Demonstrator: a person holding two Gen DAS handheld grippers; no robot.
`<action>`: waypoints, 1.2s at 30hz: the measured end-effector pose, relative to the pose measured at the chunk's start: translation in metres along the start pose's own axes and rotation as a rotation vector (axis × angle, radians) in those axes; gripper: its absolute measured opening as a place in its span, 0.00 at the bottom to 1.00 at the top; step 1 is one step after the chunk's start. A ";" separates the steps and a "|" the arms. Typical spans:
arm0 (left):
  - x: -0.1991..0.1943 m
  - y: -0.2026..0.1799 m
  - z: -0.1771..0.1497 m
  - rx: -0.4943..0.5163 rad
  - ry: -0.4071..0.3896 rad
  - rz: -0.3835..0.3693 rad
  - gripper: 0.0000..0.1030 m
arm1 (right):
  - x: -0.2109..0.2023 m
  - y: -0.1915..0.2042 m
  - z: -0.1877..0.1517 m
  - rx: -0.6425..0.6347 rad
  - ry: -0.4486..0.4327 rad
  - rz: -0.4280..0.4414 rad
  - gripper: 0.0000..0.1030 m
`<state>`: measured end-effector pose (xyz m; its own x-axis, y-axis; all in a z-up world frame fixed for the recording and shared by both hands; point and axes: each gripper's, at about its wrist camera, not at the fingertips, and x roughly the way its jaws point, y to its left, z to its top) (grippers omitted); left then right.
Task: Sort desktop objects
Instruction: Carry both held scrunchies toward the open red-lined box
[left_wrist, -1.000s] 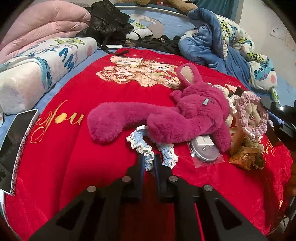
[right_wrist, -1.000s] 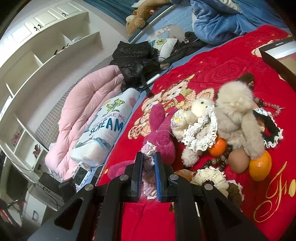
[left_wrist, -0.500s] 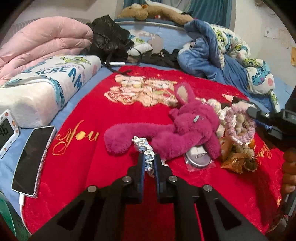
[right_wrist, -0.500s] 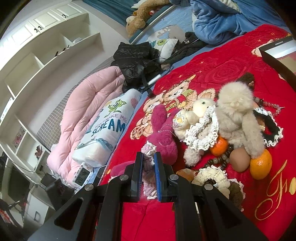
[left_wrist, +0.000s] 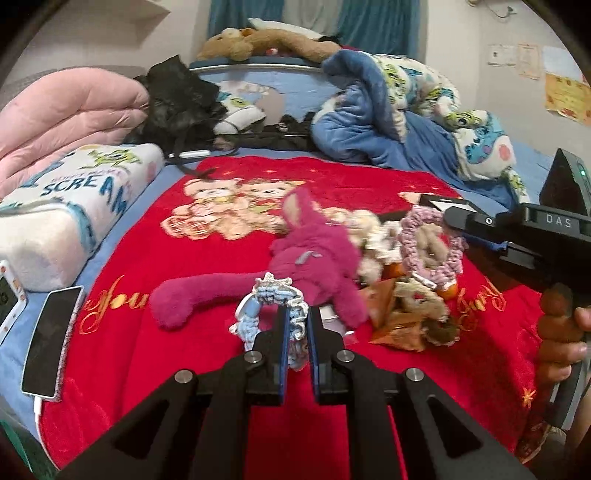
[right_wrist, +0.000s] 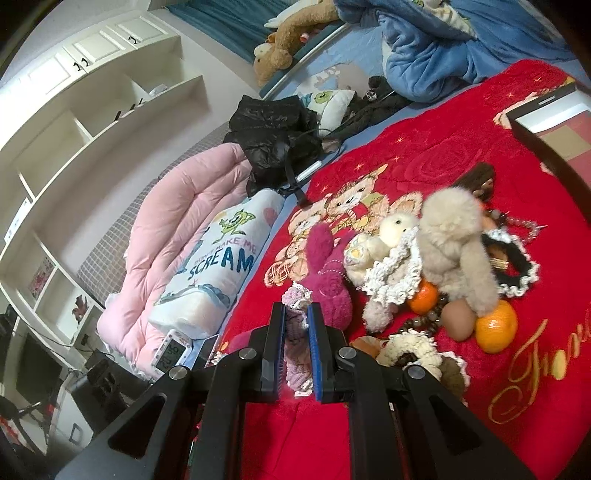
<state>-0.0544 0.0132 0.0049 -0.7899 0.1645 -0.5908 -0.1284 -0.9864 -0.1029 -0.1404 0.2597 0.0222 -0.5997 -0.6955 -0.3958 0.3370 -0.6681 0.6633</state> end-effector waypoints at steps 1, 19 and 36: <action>0.000 -0.005 0.001 0.005 0.001 -0.012 0.10 | -0.004 0.000 0.000 -0.002 -0.003 -0.004 0.13; -0.009 -0.132 0.004 0.124 -0.041 -0.201 0.10 | -0.131 -0.014 0.000 -0.071 -0.170 -0.239 0.13; 0.013 -0.278 0.001 0.133 -0.004 -0.492 0.08 | -0.261 -0.064 -0.034 0.046 -0.417 -0.638 0.09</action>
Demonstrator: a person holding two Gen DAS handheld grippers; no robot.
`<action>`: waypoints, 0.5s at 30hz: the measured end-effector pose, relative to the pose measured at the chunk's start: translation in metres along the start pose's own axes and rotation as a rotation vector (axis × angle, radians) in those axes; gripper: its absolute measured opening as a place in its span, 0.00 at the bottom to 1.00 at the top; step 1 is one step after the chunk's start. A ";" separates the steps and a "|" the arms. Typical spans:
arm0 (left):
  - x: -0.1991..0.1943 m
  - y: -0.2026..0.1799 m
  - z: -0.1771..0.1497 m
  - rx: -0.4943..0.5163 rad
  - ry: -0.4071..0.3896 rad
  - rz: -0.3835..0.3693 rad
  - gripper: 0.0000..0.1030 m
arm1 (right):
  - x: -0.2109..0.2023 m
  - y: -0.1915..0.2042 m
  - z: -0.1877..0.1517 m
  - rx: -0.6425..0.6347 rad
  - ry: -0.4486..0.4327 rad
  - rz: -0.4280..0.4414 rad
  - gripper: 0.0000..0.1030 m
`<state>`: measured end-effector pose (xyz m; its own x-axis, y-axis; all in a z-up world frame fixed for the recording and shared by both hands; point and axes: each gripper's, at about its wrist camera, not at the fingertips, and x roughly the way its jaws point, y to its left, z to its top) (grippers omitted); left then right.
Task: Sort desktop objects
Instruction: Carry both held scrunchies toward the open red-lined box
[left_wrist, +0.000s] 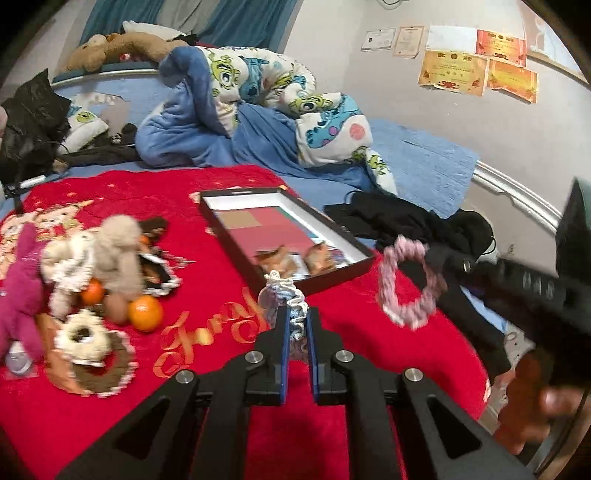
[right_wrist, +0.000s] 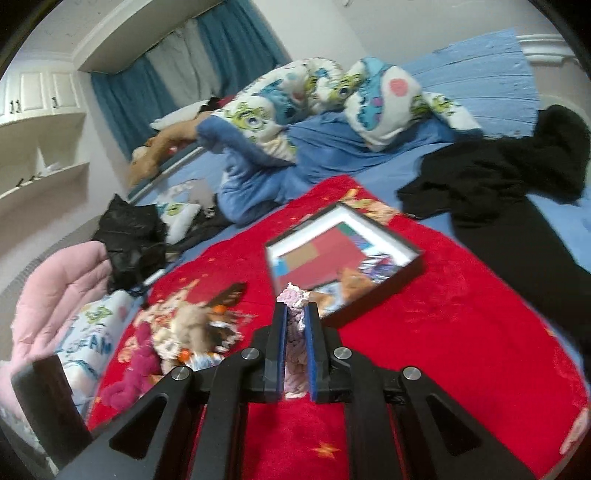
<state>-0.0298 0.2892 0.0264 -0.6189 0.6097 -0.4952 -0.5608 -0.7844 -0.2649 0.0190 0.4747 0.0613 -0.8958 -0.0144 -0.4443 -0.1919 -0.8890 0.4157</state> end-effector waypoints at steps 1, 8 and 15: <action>0.004 -0.005 0.000 -0.002 -0.001 -0.008 0.08 | -0.004 -0.007 -0.002 0.003 -0.008 -0.010 0.09; 0.033 -0.028 0.001 0.022 0.007 -0.044 0.08 | 0.003 -0.050 -0.012 0.071 -0.025 -0.009 0.09; 0.045 -0.020 0.010 0.032 0.022 -0.021 0.08 | 0.015 -0.039 0.005 0.045 -0.065 0.038 0.09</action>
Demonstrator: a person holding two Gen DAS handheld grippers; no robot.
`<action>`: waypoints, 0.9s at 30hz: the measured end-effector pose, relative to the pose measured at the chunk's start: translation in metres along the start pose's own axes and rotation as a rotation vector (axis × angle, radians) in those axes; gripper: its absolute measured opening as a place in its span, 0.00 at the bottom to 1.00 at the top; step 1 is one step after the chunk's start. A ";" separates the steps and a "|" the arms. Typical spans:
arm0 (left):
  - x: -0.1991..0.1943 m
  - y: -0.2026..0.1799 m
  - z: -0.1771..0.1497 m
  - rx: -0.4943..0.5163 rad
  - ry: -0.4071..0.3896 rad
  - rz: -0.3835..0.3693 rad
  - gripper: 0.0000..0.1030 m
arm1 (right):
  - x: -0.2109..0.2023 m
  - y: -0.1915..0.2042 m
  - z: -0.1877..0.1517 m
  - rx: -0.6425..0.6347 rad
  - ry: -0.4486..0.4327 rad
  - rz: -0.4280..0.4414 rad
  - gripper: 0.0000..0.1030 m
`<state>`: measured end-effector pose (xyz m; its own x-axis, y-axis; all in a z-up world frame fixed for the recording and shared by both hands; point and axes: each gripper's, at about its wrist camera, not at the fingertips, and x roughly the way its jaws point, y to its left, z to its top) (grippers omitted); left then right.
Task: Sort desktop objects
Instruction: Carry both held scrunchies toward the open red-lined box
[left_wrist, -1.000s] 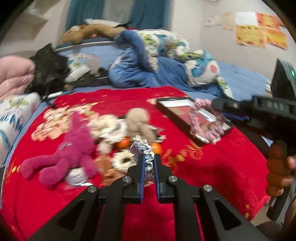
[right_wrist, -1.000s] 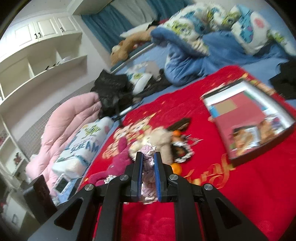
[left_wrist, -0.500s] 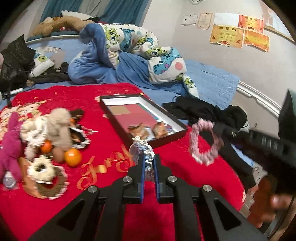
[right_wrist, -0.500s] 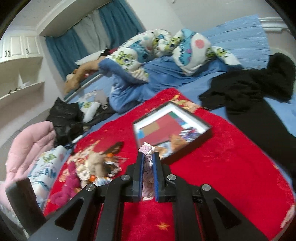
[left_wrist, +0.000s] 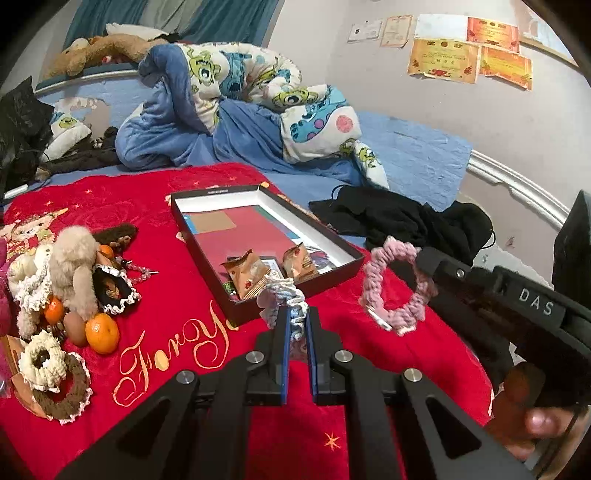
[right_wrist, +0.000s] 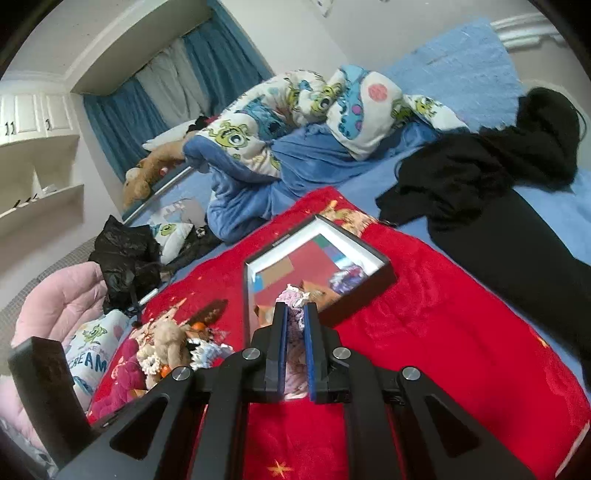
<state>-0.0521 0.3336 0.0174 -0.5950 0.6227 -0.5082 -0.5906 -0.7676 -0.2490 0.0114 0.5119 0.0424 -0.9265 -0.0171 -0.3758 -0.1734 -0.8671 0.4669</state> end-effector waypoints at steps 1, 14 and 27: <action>0.001 0.002 0.002 -0.002 0.002 0.005 0.08 | 0.004 0.002 0.001 -0.003 0.002 0.004 0.09; 0.022 -0.008 0.030 0.077 -0.007 0.040 0.08 | 0.038 0.024 0.016 -0.056 -0.075 0.043 0.09; 0.067 0.005 0.090 0.107 -0.039 0.046 0.08 | 0.061 0.011 0.032 -0.037 -0.157 0.098 0.09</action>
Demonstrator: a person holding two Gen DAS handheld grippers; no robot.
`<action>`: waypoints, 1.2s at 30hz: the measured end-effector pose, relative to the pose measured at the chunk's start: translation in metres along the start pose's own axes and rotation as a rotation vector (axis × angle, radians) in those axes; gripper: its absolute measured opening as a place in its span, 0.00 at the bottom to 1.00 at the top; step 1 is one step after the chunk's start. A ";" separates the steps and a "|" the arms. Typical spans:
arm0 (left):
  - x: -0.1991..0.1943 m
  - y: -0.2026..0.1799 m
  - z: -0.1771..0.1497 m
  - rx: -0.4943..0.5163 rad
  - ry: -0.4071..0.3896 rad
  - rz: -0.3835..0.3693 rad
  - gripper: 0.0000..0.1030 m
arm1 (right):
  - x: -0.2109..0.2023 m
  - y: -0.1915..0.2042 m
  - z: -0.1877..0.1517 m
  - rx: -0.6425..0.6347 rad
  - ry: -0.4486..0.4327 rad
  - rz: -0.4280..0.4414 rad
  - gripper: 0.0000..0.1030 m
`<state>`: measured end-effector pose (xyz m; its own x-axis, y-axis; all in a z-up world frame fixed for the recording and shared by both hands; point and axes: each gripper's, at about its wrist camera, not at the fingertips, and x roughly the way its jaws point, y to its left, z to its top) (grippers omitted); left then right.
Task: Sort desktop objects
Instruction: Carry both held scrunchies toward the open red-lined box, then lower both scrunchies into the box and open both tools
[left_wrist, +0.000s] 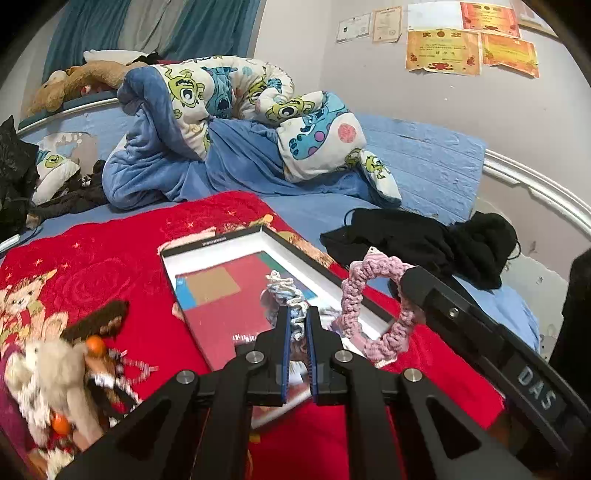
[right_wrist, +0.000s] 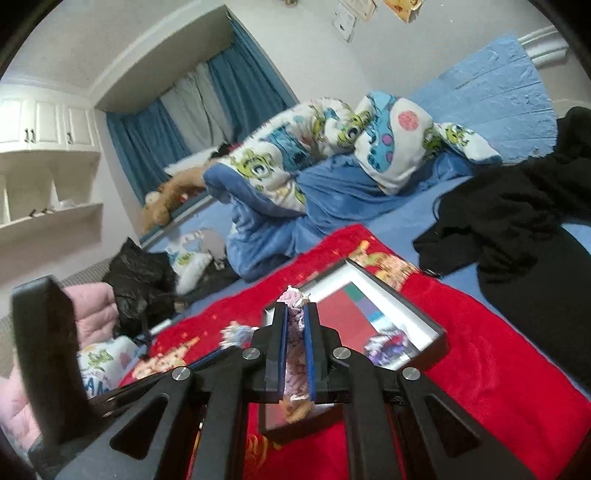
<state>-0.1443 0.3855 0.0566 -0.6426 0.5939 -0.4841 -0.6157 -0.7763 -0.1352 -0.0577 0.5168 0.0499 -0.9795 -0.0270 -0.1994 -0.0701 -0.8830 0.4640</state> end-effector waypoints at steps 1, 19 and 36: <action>0.004 0.001 0.003 0.009 -0.001 0.008 0.08 | 0.005 0.001 0.002 -0.008 -0.008 0.002 0.09; 0.104 0.046 0.018 0.063 -0.041 0.083 0.08 | 0.147 -0.019 0.018 -0.241 0.158 -0.127 0.09; 0.144 0.062 -0.010 0.016 0.060 0.136 0.08 | 0.168 -0.044 -0.021 -0.170 0.289 -0.112 0.09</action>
<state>-0.2701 0.4211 -0.0305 -0.6929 0.4691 -0.5476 -0.5321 -0.8451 -0.0508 -0.2156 0.5410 -0.0223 -0.8719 -0.0357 -0.4884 -0.1179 -0.9527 0.2801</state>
